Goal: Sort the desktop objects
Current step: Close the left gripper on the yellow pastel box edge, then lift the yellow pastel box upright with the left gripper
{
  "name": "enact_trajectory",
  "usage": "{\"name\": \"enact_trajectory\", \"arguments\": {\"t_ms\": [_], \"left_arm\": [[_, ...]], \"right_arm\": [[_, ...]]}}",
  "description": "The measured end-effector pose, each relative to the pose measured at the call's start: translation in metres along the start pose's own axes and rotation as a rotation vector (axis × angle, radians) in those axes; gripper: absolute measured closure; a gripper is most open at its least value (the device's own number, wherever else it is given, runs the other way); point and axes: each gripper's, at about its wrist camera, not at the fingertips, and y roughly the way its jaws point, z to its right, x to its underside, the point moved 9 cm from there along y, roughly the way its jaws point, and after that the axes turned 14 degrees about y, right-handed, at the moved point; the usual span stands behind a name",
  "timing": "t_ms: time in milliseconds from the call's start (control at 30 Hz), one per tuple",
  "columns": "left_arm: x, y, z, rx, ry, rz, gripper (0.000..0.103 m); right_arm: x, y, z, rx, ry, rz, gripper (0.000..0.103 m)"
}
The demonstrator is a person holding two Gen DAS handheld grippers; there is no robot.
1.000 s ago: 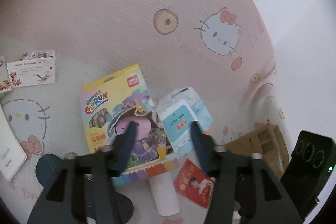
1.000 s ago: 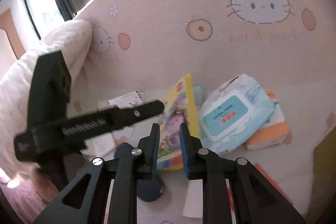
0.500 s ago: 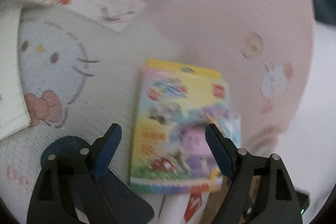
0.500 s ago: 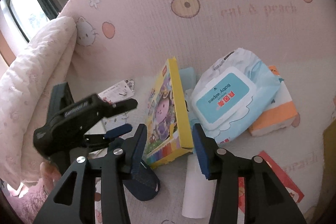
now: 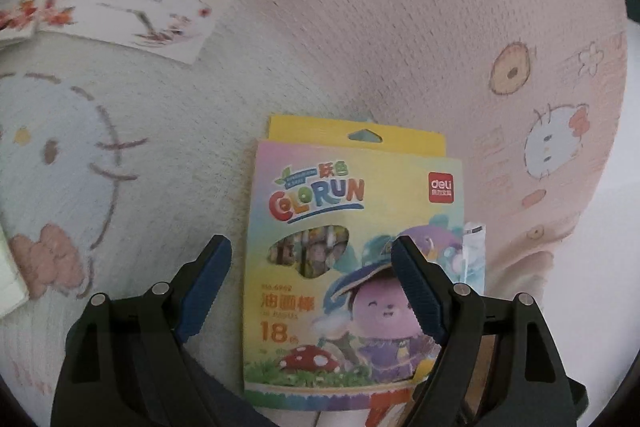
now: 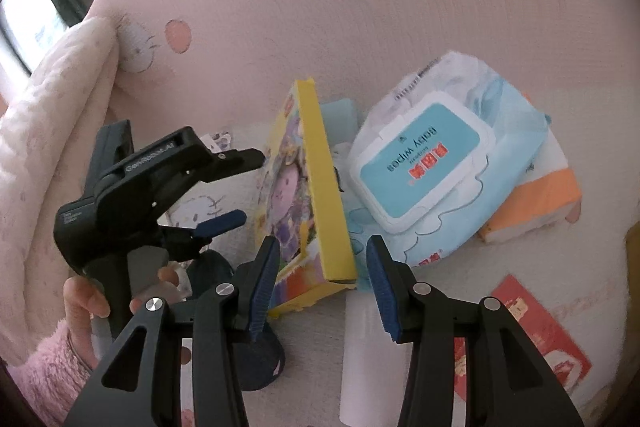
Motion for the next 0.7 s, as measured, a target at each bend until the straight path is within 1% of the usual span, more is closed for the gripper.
{"name": "enact_trajectory", "arguments": {"t_ms": [67, 100, 133, 167, 200, 233, 333, 400, 433, 467, 500, 533, 567, 600, 700], "left_arm": [[0.000, 0.004, 0.003, 0.012, 0.014, -0.020, 0.018], [0.000, 0.004, 0.003, 0.012, 0.015, -0.020, 0.018], [0.001, 0.004, 0.003, 0.017, 0.014, -0.016, 0.018], [0.003, 0.003, 0.002, 0.023, 0.018, -0.014, 0.019], [0.004, 0.002, 0.002, 0.026, 0.021, -0.010, 0.019], [0.005, 0.000, 0.002, 0.027, 0.023, -0.006, 0.019], [0.007, -0.005, -0.004, 0.005, 0.017, 0.003, 0.029], [0.008, -0.010, -0.008, -0.014, -0.025, 0.035, 0.049], [0.009, -0.014, -0.012, -0.010, -0.056, 0.057, 0.051], [0.008, -0.016, -0.013, 0.004, -0.066, 0.067, 0.052], [0.009, -0.017, -0.012, 0.027, -0.074, 0.073, 0.059], [0.012, -0.015, -0.001, 0.164, -0.097, 0.054, 0.070], [0.013, -0.016, 0.005, 0.229, -0.127, 0.048, 0.072], [0.012, -0.020, 0.008, 0.226, -0.134, 0.068, 0.072], [0.008, -0.028, 0.032, 0.237, -0.012, 0.067, 0.072]], "right_arm": [[0.000, 0.003, 0.005, -0.038, 0.065, -0.018, 0.061], [-0.001, 0.005, 0.008, -0.059, 0.102, -0.026, 0.064], [-0.002, 0.005, 0.011, -0.073, 0.125, -0.028, 0.072], [-0.002, 0.006, 0.013, -0.077, 0.142, -0.029, 0.074], [-0.002, 0.007, 0.014, -0.094, 0.150, -0.034, 0.077], [-0.002, 0.006, 0.014, -0.112, 0.156, -0.037, 0.079], [-0.001, 0.005, 0.012, -0.126, 0.140, -0.031, 0.080], [-0.001, 0.003, 0.010, -0.135, 0.123, -0.030, 0.081], [0.000, 0.004, 0.010, -0.140, 0.125, -0.039, 0.082], [-0.003, 0.006, 0.008, -0.145, 0.128, -0.042, 0.083], [-0.004, 0.004, 0.007, -0.153, 0.127, -0.034, 0.083], [-0.004, 0.002, 0.004, -0.154, 0.116, -0.028, 0.085], [-0.004, 0.000, 0.000, -0.156, 0.093, -0.024, 0.086], [-0.002, 0.001, -0.006, -0.147, 0.058, -0.037, 0.086], [0.002, -0.001, -0.019, -0.113, -0.027, -0.015, 0.086]]}}
